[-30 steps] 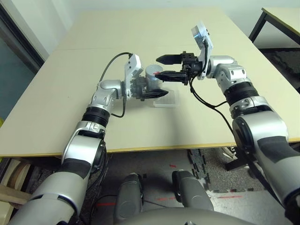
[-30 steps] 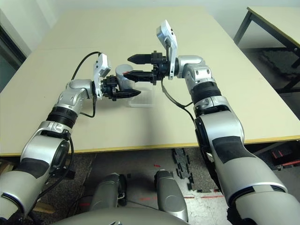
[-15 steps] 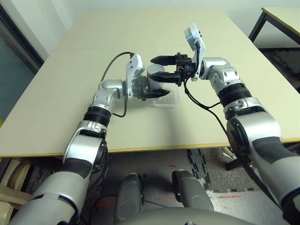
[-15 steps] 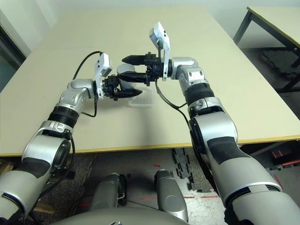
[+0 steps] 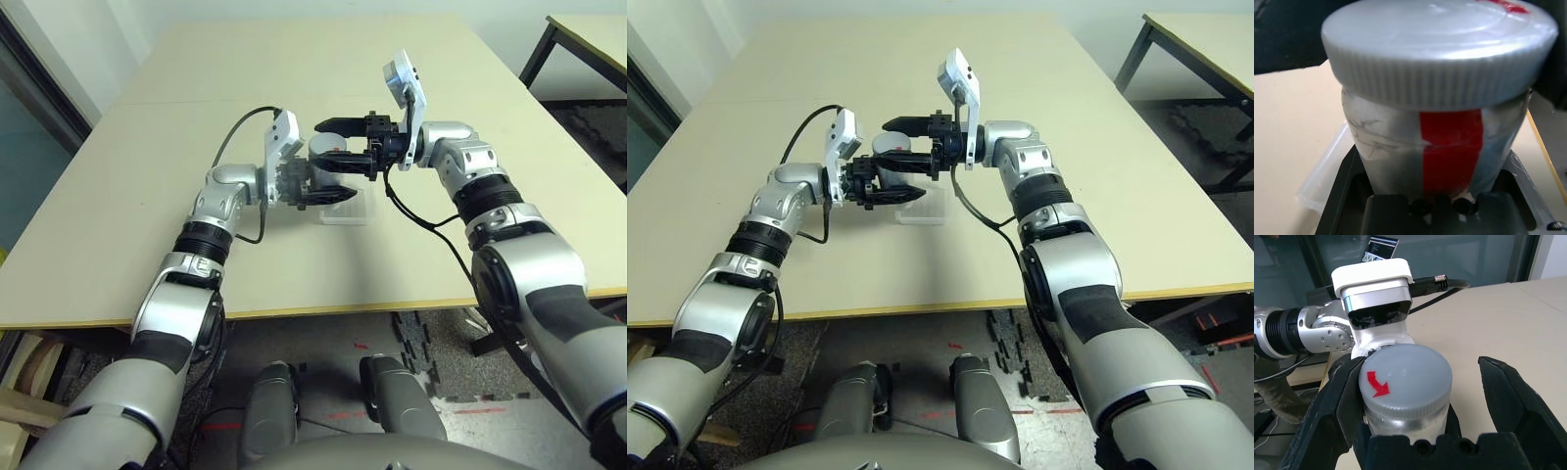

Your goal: Pour the medicine from the bottle into the box.

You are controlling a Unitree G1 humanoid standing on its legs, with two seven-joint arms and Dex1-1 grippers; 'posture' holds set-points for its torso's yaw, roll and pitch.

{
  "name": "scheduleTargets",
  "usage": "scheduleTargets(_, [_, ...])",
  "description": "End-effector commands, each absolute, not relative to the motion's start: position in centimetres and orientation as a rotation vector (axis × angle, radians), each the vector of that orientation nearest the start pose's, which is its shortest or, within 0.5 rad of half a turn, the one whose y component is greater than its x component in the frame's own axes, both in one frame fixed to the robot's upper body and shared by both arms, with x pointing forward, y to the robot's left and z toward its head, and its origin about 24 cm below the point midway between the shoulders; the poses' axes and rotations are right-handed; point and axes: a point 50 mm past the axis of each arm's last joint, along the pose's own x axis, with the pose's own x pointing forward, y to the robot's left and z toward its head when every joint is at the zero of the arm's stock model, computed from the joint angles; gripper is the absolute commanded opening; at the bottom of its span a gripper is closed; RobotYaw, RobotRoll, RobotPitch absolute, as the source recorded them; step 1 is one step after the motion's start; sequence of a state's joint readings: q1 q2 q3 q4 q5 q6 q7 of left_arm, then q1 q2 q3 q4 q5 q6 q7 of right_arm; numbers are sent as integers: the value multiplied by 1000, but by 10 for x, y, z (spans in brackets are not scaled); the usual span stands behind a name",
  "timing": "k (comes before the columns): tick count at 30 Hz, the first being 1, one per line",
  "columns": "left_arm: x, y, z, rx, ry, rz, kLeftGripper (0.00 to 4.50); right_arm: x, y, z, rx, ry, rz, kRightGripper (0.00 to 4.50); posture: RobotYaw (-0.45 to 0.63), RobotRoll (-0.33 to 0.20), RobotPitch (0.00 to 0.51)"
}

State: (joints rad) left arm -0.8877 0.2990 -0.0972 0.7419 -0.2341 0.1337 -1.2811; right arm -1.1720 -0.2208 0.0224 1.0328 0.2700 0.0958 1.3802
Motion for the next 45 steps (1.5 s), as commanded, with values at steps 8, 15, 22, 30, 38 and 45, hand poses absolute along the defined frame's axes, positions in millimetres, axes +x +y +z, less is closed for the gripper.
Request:
scheduleTargets(8, [358,126,148,131,71,-1379,2715,387,-119,195,-14,28,1380,4500,-175,0,75])
scheduleTargets(15, [359,130,146,130,76,-1366,2716,389,-140,197,-16,53,1336,4500,-171,0,76])
scheduleTargets(22, [361,133,144,131,87,-1339,2716,388,-148,199,-41,59,1344,4500,-171,0,75])
scheduleTargets(30, [366,132,144,136,88,-1320,2716,382,-134,208,-54,22,1482,4500,-180,0,74])
scheduleTargets(38, [366,124,144,141,83,-1336,2716,381,-113,211,-51,-8,1528,4500,-186,0,75])
scheduleTargets(45, [366,118,144,142,81,-1351,2716,380,-101,212,-48,-19,1547,4500,-186,0,75])
